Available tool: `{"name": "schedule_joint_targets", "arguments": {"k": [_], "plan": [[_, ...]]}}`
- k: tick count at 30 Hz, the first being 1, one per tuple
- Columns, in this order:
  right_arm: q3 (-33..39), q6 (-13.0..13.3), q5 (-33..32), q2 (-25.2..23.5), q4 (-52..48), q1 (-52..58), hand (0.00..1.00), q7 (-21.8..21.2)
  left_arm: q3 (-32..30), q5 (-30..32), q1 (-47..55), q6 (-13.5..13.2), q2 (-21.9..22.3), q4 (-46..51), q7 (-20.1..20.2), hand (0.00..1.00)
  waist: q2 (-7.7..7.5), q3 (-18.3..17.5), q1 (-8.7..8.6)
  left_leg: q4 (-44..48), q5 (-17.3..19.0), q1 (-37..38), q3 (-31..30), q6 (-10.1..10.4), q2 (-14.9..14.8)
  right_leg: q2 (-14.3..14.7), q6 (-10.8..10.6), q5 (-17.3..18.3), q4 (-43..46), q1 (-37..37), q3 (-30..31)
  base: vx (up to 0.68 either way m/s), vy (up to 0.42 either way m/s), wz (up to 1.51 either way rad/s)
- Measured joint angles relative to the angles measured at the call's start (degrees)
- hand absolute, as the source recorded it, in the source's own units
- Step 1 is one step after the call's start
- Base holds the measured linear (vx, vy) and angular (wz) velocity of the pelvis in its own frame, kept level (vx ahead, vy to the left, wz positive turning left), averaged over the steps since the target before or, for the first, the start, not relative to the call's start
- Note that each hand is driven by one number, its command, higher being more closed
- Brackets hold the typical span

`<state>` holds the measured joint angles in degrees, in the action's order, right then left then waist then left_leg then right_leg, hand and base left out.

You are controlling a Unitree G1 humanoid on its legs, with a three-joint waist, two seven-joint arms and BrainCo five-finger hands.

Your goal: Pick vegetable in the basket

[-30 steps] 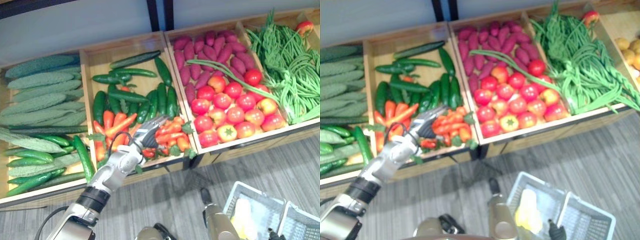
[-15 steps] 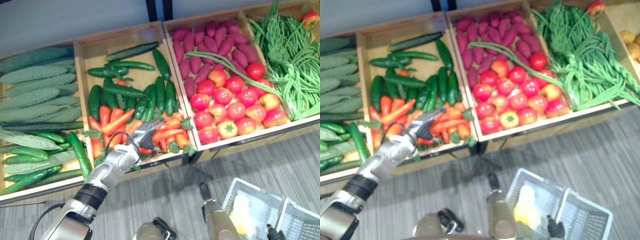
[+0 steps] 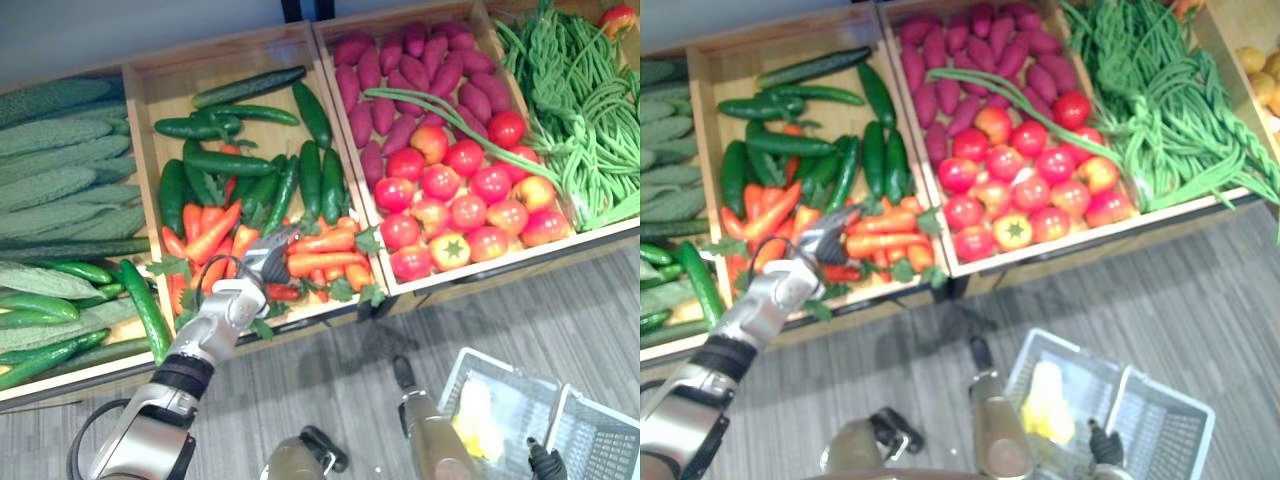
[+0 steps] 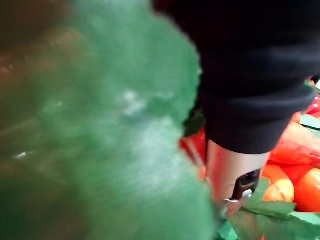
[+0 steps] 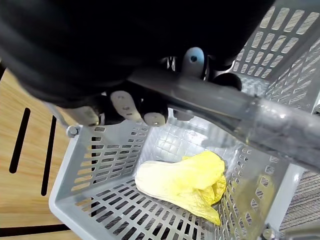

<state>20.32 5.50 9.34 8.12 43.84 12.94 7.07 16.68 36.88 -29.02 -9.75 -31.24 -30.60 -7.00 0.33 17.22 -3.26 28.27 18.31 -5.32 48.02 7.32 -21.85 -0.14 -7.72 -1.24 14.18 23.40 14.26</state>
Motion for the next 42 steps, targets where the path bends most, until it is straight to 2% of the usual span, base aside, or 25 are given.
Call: {"name": "schedule_joint_targets", "arguments": {"k": [3, 4, 12, 21, 38, 39, 42], "plan": [[-0.2, 0.0, -0.6, 0.0, 0.1, -0.1, 1.00, 0.0, -0.1, 0.0, -1.1, 0.1, 1.2, -1.1, -1.2, 0.00, -0.45, 0.3, -0.03, 0.3, 0.0, -0.6, 0.0, -0.1, -0.1, 0.0, -0.1, -0.4, -0.4, 0.4, 0.1, 0.00, 0.000, 0.00], [-0.2, 0.0, -0.6, 0.0, 0.1, -0.1, 1.00, 0.0, -0.1, 0.0, -1.2, 0.3, 1.5, -1.1, -1.4, 1.00, -0.48, 0.3, -0.03, 0.3, 0.1, -0.6, 0.0, -0.1, -0.2, 0.0, -0.1, -0.4, -0.4, 0.3, 0.1, 0.00, 0.000, 0.00], [-0.4, 0.0, -0.7, 0.0, 0.3, -0.3, 1.00, 0.2, 0.6, -0.2, -3.6, 0.4, 2.1, -0.9, -2.9, 1.00, -0.62, 0.3, 0.05, 0.9, 0.3, -1.4, -0.2, -0.3, -0.5, -0.1, -0.3, -0.9, -1.3, 0.3, -0.2, 0.00, 0.000, 0.00], [-0.4, 0.0, -0.8, 0.0, 2.1, -0.4, 1.00, 0.5, 3.3, -0.7, -4.4, 0.3, 1.8, 0.8, -2.8, 1.00, -0.58, 0.3, 0.02, 0.7, 0.3, -1.1, -1.5, -0.4, -0.4, -0.6, -0.3, -1.0, -1.9, -1.0, -1.5, 0.01, -0.005, 0.06], [-0.5, -0.1, -0.8, 0.1, 4.4, 0.0, 1.00, 1.5, 3.8, -0.7, 0.2, 0.3, -0.5, 6.1, -1.9, 1.00, -0.25, -0.6, 0.30, -2.1, -1.4, -0.5, -4.9, -1.0, 2.4, -3.3, -0.4, -1.1, -3.1, -3.8, -4.6, 0.00, -0.005, 0.12], [-0.6, -0.1, -0.7, 0.2, 4.4, 0.0, 1.00, 1.5, 3.9, -0.7, 1.4, 0.3, -0.7, 6.2, -1.2, 0.00, -0.26, -1.0, 0.35, -2.1, -1.4, -0.5, -5.0, -1.0, 2.4, -3.4, -0.4, -1.1, -3.1, -3.9, -4.7, 0.00, 0.000, 0.00], [-0.6, -0.1, -0.6, 0.2, 4.4, 0.0, 1.00, 1.5, 5.7, -0.6, 3.3, 0.0, -0.5, 6.2, 0.5, 0.00, -0.28, -1.1, 0.31, -2.1, -1.5, -0.6, -5.1, -1.1, 2.6, -3.6, -0.4, -1.3, -3.1, -3.9, -4.7, 0.00, 0.000, 0.00]]}}
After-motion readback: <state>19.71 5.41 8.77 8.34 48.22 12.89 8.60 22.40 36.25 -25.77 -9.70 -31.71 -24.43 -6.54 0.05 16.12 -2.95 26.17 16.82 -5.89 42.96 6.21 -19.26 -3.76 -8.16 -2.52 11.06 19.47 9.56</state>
